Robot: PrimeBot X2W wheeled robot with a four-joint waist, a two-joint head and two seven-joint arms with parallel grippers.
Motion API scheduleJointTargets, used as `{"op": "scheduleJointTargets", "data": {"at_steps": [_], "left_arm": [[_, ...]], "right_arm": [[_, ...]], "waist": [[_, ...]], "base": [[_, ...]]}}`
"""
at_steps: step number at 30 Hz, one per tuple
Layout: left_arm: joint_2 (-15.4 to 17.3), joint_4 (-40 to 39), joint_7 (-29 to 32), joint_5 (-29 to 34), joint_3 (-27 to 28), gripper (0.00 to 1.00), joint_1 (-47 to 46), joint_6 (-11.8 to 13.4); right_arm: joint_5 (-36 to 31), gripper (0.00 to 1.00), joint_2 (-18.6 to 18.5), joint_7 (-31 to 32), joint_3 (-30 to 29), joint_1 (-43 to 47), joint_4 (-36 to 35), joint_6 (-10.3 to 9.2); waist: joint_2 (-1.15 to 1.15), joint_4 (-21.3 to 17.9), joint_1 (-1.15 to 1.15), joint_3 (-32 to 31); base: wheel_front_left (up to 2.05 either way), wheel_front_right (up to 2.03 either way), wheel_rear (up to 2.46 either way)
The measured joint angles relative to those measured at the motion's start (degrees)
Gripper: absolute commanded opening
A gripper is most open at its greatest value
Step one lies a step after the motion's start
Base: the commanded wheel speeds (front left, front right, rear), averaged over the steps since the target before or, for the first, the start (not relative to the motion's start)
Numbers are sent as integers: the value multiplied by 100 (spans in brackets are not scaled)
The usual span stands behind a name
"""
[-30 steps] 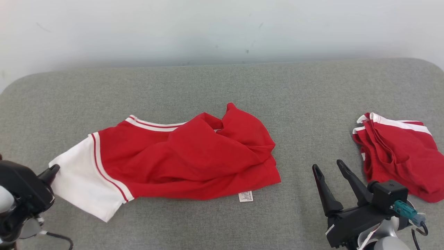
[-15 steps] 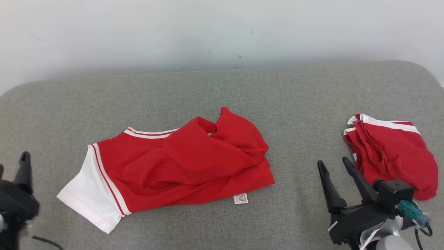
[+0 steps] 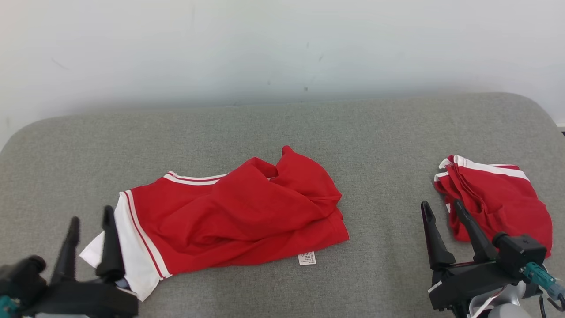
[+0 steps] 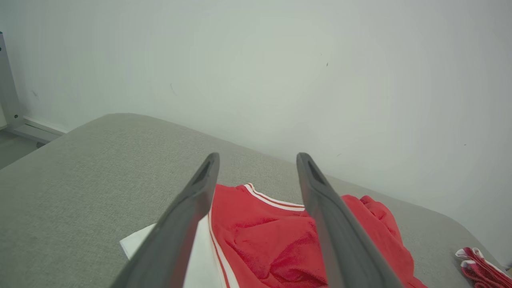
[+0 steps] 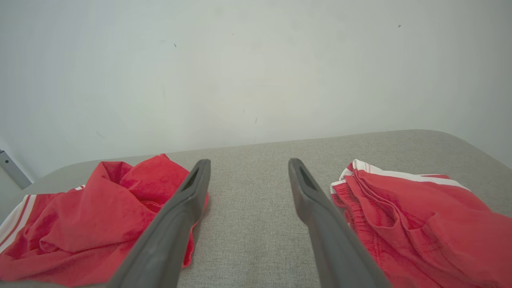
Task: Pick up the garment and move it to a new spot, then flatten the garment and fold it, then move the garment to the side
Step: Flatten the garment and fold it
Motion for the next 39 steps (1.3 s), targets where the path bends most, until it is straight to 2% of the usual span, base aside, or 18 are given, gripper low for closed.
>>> {"op": "scheduleJointTargets", "data": {"at_steps": [6, 17, 27, 39], "left_arm": [[-51, -54, -469, 22, -334, 100, 415, -219], [-43, 179, -1027, 38, -512, 100, 711, -349], [-12, 368, -1229, 166, -845, 100, 673, -730], [26, 668, -1408, 189, -845, 100, 636, -794]], "right_arm": [[21, 100, 1, -18, 23, 66, 1, 1], [20, 100, 9, -30, 123, 146, 7, 8], [20, 100, 19, -54, 102, 244, 7, 0], [20, 100, -21, -147, -63, 248, -3, -100]], "waist": [[0, 32, 0, -84], [0, 40, 0, -96], [0, 64, 0, -1], [0, -65, 0, 4]], "base": [[0, 0, 0], [0, 0, 0], [0, 0, 0], [0, 0, 0]]}}
